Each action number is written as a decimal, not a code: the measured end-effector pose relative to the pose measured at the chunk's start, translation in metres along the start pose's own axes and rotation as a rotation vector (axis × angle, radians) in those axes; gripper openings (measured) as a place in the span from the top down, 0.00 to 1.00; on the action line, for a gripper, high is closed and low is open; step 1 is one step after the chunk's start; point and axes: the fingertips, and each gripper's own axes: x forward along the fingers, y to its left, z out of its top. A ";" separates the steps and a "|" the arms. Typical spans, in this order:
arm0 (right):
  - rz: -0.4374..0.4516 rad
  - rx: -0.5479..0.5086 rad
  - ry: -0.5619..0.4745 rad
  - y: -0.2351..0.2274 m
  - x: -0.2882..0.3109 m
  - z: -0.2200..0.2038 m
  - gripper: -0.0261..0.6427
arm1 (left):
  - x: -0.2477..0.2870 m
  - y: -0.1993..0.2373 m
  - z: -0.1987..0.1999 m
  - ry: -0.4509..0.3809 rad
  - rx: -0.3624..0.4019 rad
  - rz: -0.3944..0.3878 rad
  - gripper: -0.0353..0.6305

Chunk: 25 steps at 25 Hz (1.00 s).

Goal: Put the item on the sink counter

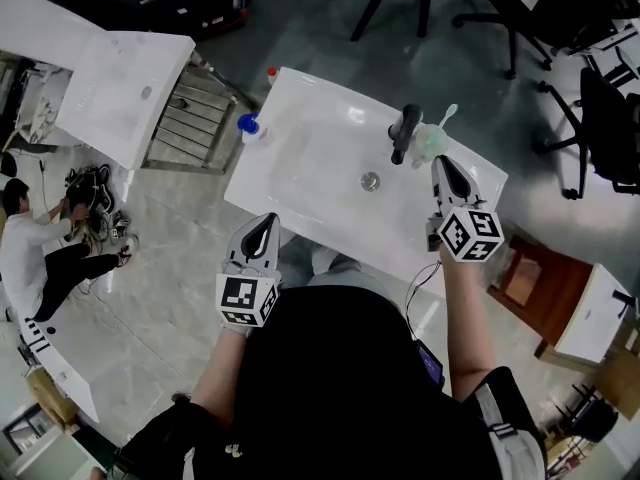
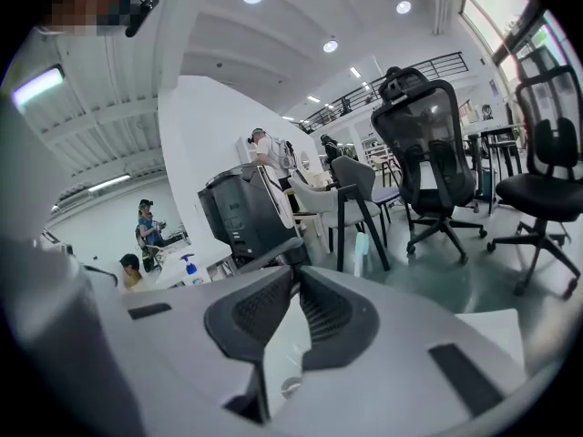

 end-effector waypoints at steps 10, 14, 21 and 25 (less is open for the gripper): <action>0.033 0.004 -0.019 0.059 -0.042 -0.005 0.89 | 0.032 -0.003 0.021 -0.036 0.020 -0.126 0.91; 0.029 -0.008 -0.030 0.074 -0.059 -0.007 0.89 | 0.049 -0.013 0.029 -0.049 0.027 -0.195 0.91; 0.012 -0.001 -0.047 0.098 -0.087 -0.009 0.89 | 0.064 -0.034 0.048 -0.079 0.041 -0.313 0.91; -0.012 -0.004 -0.062 0.106 -0.102 -0.010 0.89 | 0.067 -0.047 0.051 -0.076 0.058 -0.374 0.91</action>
